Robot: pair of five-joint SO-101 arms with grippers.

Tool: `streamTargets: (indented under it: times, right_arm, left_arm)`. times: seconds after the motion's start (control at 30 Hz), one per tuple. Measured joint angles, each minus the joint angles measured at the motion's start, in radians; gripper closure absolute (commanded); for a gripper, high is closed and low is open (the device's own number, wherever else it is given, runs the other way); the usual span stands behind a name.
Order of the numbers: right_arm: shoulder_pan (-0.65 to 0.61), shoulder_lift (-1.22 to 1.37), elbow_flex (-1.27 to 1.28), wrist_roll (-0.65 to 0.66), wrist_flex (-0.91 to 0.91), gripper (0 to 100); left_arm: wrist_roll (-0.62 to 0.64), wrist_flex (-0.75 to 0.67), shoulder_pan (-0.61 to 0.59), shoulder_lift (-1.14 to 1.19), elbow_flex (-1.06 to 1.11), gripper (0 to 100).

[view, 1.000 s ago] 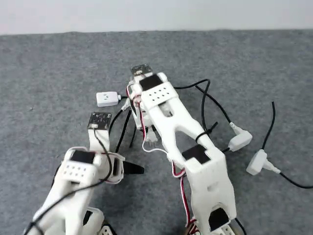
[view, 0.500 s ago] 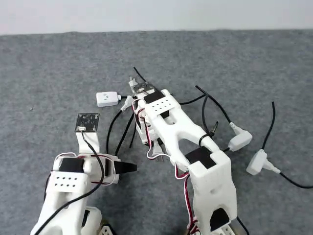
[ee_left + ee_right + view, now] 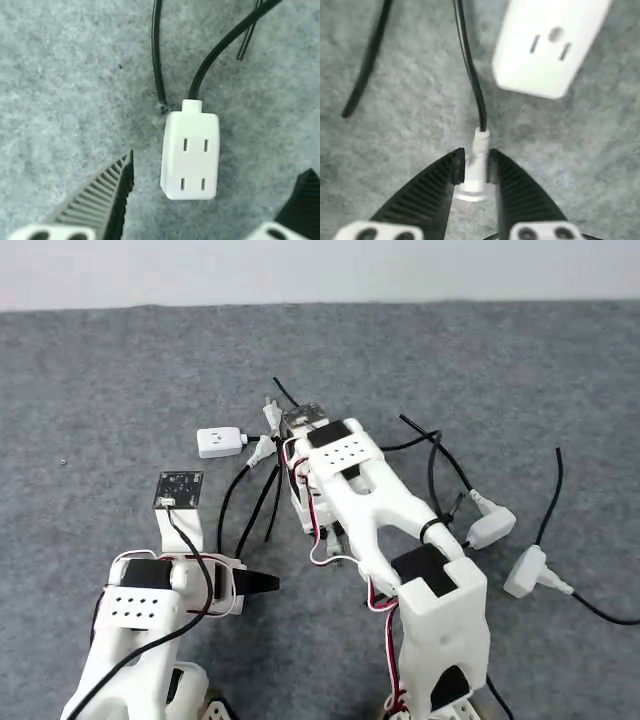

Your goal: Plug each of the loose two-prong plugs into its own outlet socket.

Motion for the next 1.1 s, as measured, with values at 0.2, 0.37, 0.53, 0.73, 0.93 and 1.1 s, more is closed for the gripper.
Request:
streamTargets:
  times: [0.2, 0.37, 0.53, 0.73, 0.93, 1.1]
  right_arm:
    - [0.046, -0.002, 0.000, 0.000, 0.000, 99.1]
    - [0.060, -0.003, 0.018, 0.002, -0.018, 98.8]
    - [0.023, -0.005, 0.057, 0.002, -0.074, 98.8]
    - [-0.035, 0.014, 0.049, 0.002, -0.080, 98.3]
    - [-0.035, 0.018, 0.037, 0.003, -0.069, 98.3]
    - [-0.043, 0.000, 0.000, 0.060, -0.011, 98.6]
  left_arm:
    - [0.000, 0.000, 0.000, 0.000, 0.000, 54]
    - [0.000, 0.000, 0.003, 0.000, 0.000, 54]
    - [0.000, 0.000, 0.000, 0.000, 0.000, 54]
    - [0.000, 0.000, 0.002, 0.000, 0.000, 54]
    - [-0.002, 0.000, 0.002, 0.000, 0.000, 54]
    - [-0.002, 0.000, 0.000, 0.000, 0.000, 54]
